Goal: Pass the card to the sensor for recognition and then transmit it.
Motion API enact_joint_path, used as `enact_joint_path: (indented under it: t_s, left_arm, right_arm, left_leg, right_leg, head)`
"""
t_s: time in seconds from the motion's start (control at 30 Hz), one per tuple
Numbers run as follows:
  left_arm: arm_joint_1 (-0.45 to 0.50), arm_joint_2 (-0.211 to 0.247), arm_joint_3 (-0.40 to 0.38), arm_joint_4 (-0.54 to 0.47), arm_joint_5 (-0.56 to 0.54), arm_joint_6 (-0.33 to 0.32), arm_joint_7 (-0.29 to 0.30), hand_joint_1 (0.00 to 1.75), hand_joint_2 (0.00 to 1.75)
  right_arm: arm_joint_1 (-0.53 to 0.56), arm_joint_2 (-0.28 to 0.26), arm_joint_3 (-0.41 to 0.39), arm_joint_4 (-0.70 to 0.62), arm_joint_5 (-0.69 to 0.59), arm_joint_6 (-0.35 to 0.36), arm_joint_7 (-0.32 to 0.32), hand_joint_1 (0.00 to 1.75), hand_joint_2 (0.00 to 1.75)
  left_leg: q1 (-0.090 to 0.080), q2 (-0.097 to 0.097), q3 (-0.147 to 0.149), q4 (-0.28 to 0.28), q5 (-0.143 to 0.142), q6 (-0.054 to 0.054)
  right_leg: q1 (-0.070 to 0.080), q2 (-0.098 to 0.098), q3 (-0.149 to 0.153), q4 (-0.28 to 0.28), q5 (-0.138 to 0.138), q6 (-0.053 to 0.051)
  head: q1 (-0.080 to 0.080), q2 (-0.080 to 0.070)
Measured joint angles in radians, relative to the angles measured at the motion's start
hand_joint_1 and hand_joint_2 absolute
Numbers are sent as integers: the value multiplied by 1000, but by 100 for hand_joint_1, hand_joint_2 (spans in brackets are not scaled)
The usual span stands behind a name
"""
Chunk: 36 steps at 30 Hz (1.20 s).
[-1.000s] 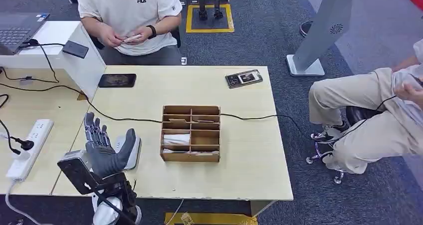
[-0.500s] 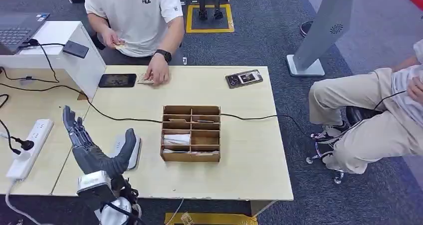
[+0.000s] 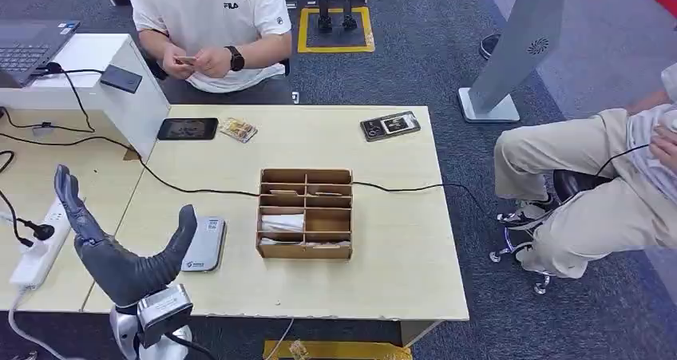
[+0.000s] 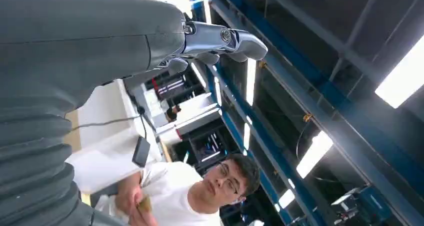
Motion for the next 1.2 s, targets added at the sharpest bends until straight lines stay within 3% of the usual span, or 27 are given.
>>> enact_joint_path:
  t_s: [0.83,1.03,1.2]
  left_arm:
    - [23,-11,102,-88,-494,0,0,0,175]
    - [-8,-11,124,-36,-559,0,0,0,175]
    - [-75,-5,152,73,-618,0,15,0,175]
  right_arm:
    - [-2,-16,70,0,0,23,23,0,175]
    - [-3,-24,103,-5,0,18,30,0,175]
    - [-7,-35,134,-9,0,21,43,0,175]
  left_leg:
    - [0,0,0,0,0,0]
    - [0,0,1,0,0,0]
    - [0,0,1,0,0,0]
  right_leg:
    - [0,0,0,0,0,0]
    - [0,0,0,0,0,0]
    - [0,0,0,0,1,-1]
  head:
    - [0,0]
    - [0,0]
    - [0,0]
